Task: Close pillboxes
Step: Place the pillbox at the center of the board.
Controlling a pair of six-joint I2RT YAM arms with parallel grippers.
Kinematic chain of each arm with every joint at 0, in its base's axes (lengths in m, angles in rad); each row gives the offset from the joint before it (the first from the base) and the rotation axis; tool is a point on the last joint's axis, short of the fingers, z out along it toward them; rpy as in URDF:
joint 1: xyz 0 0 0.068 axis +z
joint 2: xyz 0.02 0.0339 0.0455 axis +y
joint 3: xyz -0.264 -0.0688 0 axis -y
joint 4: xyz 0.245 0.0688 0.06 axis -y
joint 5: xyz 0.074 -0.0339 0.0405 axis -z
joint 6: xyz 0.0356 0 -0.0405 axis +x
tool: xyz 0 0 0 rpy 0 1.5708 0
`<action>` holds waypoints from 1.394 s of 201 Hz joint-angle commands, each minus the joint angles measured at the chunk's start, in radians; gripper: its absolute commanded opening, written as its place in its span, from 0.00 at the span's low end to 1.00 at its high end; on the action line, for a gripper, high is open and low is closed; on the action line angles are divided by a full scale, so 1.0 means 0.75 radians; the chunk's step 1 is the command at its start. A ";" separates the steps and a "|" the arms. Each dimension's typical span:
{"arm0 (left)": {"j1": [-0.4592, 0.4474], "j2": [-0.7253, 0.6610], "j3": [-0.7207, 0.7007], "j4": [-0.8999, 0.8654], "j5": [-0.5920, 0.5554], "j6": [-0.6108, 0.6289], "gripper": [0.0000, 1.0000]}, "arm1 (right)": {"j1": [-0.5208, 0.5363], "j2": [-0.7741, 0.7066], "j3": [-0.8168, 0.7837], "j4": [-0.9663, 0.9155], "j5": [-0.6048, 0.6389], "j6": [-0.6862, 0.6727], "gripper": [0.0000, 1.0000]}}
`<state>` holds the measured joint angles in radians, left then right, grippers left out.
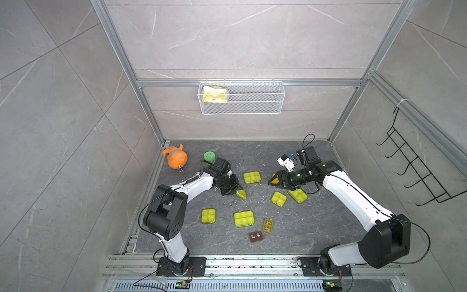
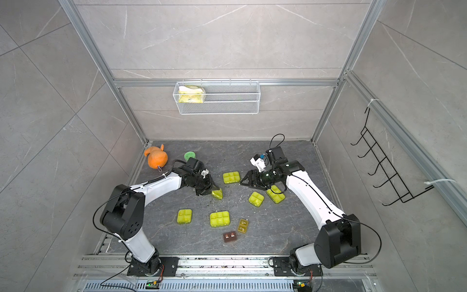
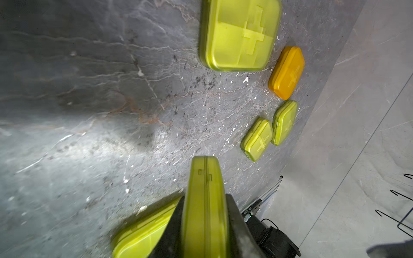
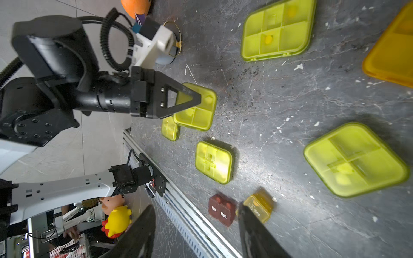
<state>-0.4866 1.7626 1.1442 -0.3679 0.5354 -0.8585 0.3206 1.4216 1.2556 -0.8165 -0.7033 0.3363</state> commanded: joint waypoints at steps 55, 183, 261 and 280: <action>-0.050 0.213 0.130 0.108 0.107 -0.024 0.24 | 0.000 -0.124 -0.068 -0.066 0.040 -0.031 0.62; -0.050 0.299 0.179 0.036 0.106 0.004 0.46 | -0.001 -0.079 -0.087 0.017 -0.004 -0.011 0.62; -0.047 0.266 0.172 0.036 0.091 0.002 0.50 | 0.000 -0.049 -0.065 0.026 -0.017 -0.009 0.63; -0.048 0.244 0.176 0.020 0.081 0.003 0.52 | -0.002 -0.051 -0.066 0.036 -0.019 -0.009 0.63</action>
<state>-0.5228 1.9854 1.2488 -0.3206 0.6033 -0.8722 0.3206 1.3746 1.1801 -0.8108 -0.6998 0.3283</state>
